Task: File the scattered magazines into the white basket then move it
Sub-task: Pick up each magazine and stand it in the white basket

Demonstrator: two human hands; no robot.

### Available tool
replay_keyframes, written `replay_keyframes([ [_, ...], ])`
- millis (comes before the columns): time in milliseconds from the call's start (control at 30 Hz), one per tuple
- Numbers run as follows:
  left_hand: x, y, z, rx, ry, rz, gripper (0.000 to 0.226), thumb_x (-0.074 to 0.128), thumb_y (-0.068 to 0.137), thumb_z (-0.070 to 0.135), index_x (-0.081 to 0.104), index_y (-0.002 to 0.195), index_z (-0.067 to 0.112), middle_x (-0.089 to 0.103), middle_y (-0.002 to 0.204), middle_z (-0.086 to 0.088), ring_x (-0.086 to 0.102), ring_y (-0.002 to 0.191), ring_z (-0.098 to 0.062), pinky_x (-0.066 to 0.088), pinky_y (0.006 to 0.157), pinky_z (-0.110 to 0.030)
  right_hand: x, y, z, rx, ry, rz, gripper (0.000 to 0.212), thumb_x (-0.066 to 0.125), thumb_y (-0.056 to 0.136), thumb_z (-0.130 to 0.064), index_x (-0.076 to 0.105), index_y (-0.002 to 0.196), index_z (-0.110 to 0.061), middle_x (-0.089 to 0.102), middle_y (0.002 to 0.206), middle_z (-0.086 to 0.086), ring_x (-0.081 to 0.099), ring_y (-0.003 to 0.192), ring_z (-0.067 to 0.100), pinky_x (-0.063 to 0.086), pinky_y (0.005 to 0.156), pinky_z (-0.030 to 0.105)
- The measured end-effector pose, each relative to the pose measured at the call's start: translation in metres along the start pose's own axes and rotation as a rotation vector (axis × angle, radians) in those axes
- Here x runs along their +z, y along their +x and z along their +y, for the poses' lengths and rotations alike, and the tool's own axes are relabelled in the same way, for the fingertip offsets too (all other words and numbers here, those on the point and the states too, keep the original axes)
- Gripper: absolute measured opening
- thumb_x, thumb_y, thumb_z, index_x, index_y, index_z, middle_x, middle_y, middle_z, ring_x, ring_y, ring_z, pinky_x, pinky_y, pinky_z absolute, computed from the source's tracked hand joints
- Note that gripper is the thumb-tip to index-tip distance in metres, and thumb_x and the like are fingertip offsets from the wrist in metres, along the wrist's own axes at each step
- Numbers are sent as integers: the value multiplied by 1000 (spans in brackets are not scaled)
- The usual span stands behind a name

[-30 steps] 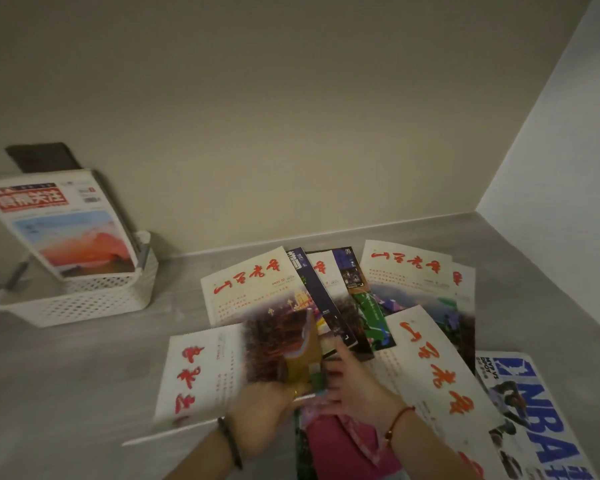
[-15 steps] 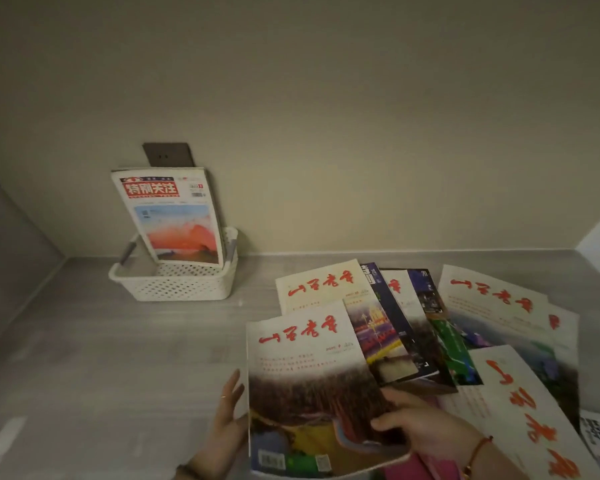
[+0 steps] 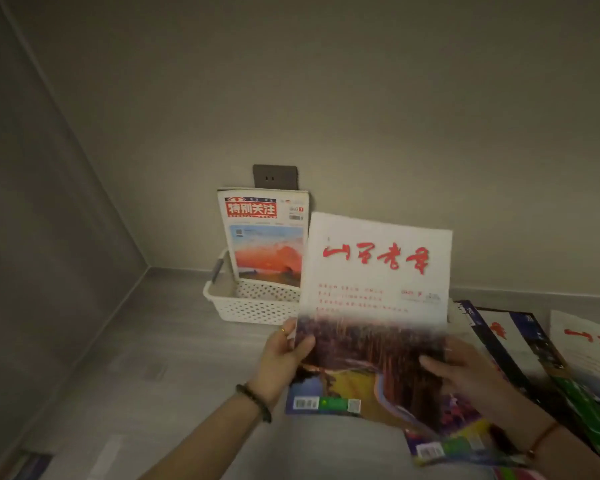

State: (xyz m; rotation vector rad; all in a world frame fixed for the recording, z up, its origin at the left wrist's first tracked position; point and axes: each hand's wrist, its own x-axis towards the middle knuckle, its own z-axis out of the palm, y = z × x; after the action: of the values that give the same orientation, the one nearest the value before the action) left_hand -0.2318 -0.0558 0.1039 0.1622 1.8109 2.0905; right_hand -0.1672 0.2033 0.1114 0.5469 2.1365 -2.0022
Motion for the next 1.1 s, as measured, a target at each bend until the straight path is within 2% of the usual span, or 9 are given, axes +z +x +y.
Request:
replay_keyframes([
  [67, -24, 24, 39, 129, 59, 51, 27, 48, 88, 2, 60, 99, 24, 66, 106, -1, 63, 100, -19, 52, 89, -35, 28, 25, -37, -193, -80, 67, 20, 54, 85, 1, 59, 105, -3, 68, 89, 2, 64, 85, 15, 55, 75, 28],
  [133, -51, 50, 72, 245, 148, 129, 22, 48, 89, 3, 62, 98, 18, 63, 107, -3, 61, 99, -20, 51, 87, -32, 57, 55, -70, -347, -223, 190, 4, 58, 84, 1, 61, 86, 2, 64, 61, -4, 58, 64, 9, 43, 56, 7],
  [167, -66, 63, 86, 275, 185, 158, 21, 49, 88, 2, 62, 102, 13, 62, 108, -5, 61, 95, -19, 54, 82, -26, 71, 70, -85, -398, -285, 272, 9, 62, 81, -1, 61, 76, 6, 62, 54, 5, 55, 61, 13, 37, 50, 7],
  [267, -111, 103, 112, 279, 302, 285, 24, 54, 86, 2, 60, 108, 1, 62, 105, -13, 61, 78, -14, 56, 66, -18, 109, 116, -115, -486, -267, 346, 17, 68, 77, -3, 63, 77, 13, 66, 74, 23, 56, 75, 19, 48, 65, 27],
  [333, -138, 129, 117, 212, 411, 383, 21, 61, 83, 6, 63, 102, -1, 65, 103, -16, 62, 82, -22, 56, 78, -36, 133, 141, -123, -479, -232, 352, 12, 68, 76, -1, 67, 84, 7, 65, 80, 11, 60, 74, 13, 51, 65, 20],
  [433, -165, 159, 107, 119, 466, 464, 22, 65, 80, 9, 64, 99, 0, 62, 95, -10, 59, 91, -27, 52, 88, -46, 161, 174, -118, -438, -252, 394, 13, 68, 77, -3, 69, 86, 5, 63, 76, 6, 58, 59, 4, 40, 44, 0],
  [600, -188, 186, 67, 21, 441, 482, 24, 65, 80, 6, 63, 101, -4, 64, 101, -16, 61, 99, -34, 52, 87, -44, 182, 212, -90, -295, -383, 428, 16, 67, 79, -11, 69, 85, 4, 70, 83, 15, 61, 72, 24, 45, 58, 21],
  [867, -194, 210, 37, 50, 488, 538, 22, 67, 78, 9, 60, 95, -2, 65, 94, -16, 56, 84, -21, 50, 81, -33, 182, 243, -60, -232, -519, 410, 21, 50, 90, -12, 59, 105, -1, 66, 109, 15, 59, 101, 29, 41, 76, 25],
  [1100, -195, 211, 39, 72, 509, 522, 25, 70, 75, 8, 58, 97, 2, 63, 97, -13, 57, 88, -22, 47, 78, -29, 175, 246, -65, -272, -524, 413, 24, 58, 86, -16, 60, 106, -2, 68, 105, 13, 62, 95, 27, 41, 75, 22],
])
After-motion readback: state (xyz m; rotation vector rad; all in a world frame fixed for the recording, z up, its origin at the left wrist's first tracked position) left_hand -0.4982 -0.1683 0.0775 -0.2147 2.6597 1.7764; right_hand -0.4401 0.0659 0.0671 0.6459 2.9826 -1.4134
